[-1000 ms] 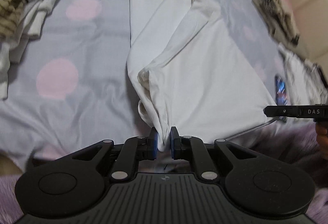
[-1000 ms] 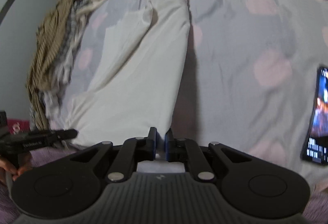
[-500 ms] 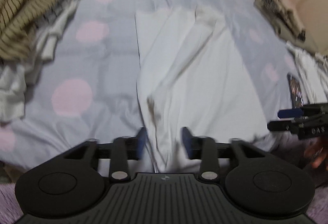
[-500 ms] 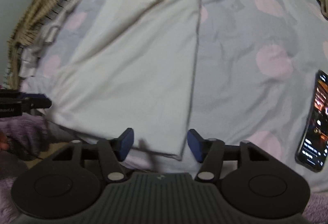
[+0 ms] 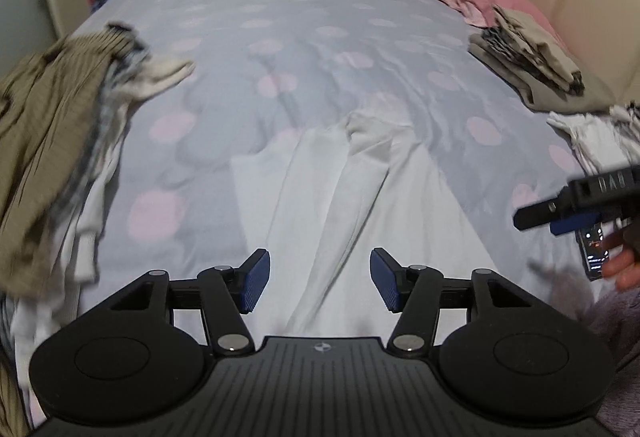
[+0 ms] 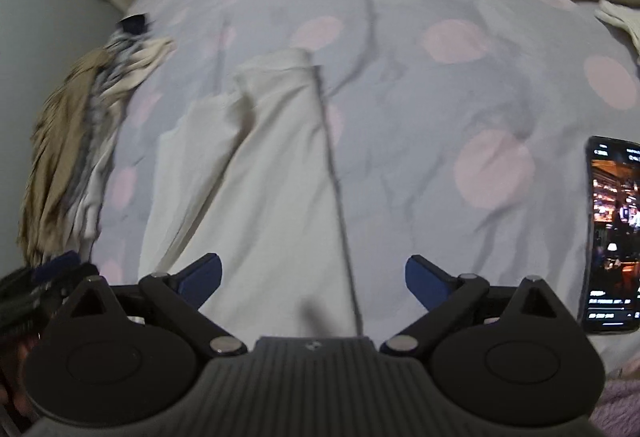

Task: Fold clothes

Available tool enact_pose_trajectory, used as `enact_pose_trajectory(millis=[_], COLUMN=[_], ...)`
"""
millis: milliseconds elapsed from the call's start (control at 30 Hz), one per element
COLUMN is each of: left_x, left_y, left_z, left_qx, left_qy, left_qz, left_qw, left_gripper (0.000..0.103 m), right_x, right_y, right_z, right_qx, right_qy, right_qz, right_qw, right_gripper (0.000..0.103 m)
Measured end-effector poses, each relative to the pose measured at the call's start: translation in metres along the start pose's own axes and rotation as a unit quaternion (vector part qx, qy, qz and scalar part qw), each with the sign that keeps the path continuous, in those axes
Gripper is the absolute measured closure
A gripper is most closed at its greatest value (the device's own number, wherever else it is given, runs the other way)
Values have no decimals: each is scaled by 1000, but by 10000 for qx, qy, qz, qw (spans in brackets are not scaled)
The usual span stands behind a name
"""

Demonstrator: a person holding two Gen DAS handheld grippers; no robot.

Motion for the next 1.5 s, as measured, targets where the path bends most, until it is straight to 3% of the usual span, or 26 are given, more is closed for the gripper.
enact_pose_trajectory(millis=[100,267,400,533,600,700,800,867,967,1100,1167,1267,1400,1500], left_x=[-17,-47,-72,-95,-107,-123,-125,-121,-117,-113,-110,-106,-107,-112], left_y=[-9,-22,-25,-29,-31,-31,-21,-13,3,24,32,38,33,25], left_z=[-11,-25,-32,-33,-32,-29,-29,-30,-31,-30,-30,-31,-43,-55], left_qx=[-308,-664,-749,-672,-697,-906,-752,-503,-27,490,707,985,911,643], left_qy=[-119,-257,-167,-105,-15,152,137,29,-33,-80,-176,-429,-584,-553], left_qz=[-45,-64,-39,170,120,-269,-397,-341,-379,-377,-292,160,386,181], left_qw=[9994,9974,9970,9975,9975,9954,9963,9981,9993,9981,9969,9941,9934,9962], left_gripper=[49,54,54,54,54,58,64,70,72,72,72,59,56,57], right_x=[-4,-18,-44,-65,-71,-76,-76,-75,-82,-100,-102,-105,-108,-110], right_y=[7,29,38,31,24,18,20,23,24,12,10,10,11,16], right_z=[-20,-37,-46,-52,-56,-57,-55,-51,-44,-42,-40,-38,-34,-31], right_qx=[-66,369,823,712,636,524,634,780,1004,581,596,689,863,1147], right_qy=[136,-168,-52,72,26,135,152,98,210,616,605,632,636,652], right_qz=[-116,-26,-131,114,183,157,35,5,91,118,114,135,225,340], right_qw=[9998,9992,9965,9974,9978,9984,9979,9969,9947,9963,9963,9955,9940,9907], right_gripper=[1,1,1,1,1,1,1,1,1,1,1,0,0,0])
Point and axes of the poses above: each gripper's, at about its wrist camera, not at the fingertips, and x roughly against the way its jaws point, y to its left, z to its underside, the point moved 2 cm from there along -x, roughly the way its jaws point, and after that the axes turned 15 degrees about -x, right-handed, at the moved point
